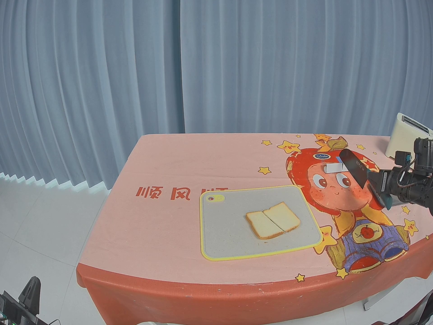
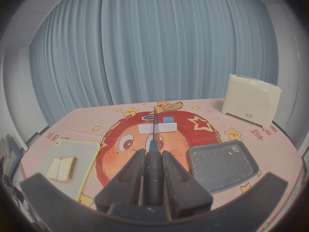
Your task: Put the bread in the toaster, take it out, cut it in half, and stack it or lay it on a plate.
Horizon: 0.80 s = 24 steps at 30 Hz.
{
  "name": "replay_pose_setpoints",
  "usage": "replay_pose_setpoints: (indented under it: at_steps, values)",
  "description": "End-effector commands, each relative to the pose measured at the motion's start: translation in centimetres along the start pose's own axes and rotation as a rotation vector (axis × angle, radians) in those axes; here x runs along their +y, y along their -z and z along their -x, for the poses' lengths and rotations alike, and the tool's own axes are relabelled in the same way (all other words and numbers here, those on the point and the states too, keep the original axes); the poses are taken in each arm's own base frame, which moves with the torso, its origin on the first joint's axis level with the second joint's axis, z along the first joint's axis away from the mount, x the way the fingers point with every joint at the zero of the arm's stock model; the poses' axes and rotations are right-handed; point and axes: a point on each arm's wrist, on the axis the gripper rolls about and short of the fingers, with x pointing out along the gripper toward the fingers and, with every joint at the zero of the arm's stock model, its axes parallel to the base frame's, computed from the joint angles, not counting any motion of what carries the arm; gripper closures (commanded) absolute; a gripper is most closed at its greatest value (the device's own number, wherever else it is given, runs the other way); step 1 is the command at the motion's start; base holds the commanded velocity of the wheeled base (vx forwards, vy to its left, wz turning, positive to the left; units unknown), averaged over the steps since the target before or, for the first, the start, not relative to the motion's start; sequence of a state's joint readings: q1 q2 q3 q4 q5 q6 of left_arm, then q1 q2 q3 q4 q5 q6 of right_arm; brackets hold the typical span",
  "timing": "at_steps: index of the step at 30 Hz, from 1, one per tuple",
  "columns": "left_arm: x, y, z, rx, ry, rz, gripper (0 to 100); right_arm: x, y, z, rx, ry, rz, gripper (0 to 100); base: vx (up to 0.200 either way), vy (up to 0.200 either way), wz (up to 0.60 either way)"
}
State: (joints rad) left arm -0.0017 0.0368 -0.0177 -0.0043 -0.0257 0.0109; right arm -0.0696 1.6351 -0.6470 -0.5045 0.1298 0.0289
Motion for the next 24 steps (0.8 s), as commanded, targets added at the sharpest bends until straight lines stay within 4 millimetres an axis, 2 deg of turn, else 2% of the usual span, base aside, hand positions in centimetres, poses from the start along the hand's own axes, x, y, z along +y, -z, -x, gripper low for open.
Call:
replay_pose_setpoints:
  at_steps: [1, 24]
  values:
    - [0.00, 0.48, -0.14, 0.019, 0.000, 0.001, 100, 0.23, 0.02, 0.01, 0.000, -0.008, 0.004, 100, 0.000, 0.000, 0.00]
    - [0.00, 0.48, -0.14, 0.019, -0.001, 0.001, 100, 0.60, 0.42, -0.04, 0.015, -0.012, 0.001, 100, 0.000, 0.000, 0.00]
